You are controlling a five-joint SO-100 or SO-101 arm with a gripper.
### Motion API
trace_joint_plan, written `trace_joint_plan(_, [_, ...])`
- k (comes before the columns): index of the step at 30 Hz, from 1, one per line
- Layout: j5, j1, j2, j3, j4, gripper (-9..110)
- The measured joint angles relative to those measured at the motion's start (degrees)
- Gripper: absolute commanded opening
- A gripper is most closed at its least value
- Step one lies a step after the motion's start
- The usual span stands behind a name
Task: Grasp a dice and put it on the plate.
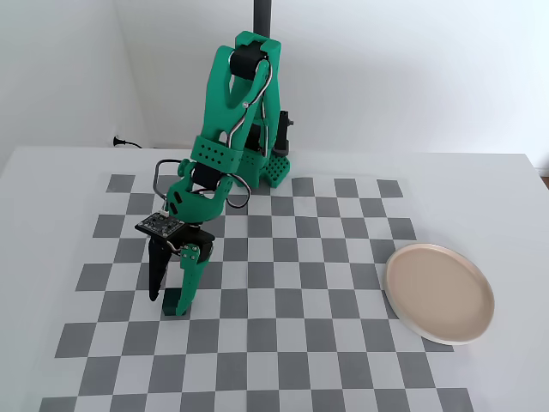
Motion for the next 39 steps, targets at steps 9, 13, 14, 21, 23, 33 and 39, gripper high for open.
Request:
trace_joint_plan(9, [-1.3,0.4,-0.8,0.0,0.5,19])
trace_joint_plan(13, [-2.3,0.4,-2.6,0.0,0.5,20])
trace_joint_plan(14, [-2.5,0.4,-2.9,0.0,0.5,21])
trace_joint_plan(21, [-3.3,0.4,-4.8,0.0,-0.2,21])
trace_joint_plan(23, [-3.3,0.4,-5.8,0.0,-1.0,21])
trace_joint_plan(33, [-3.3,0.4,-9.0,-0.1,-4.7,21])
trace_joint_plan(39, [-4.3,-0.8,-9.6,-0.1,-5.4,21])
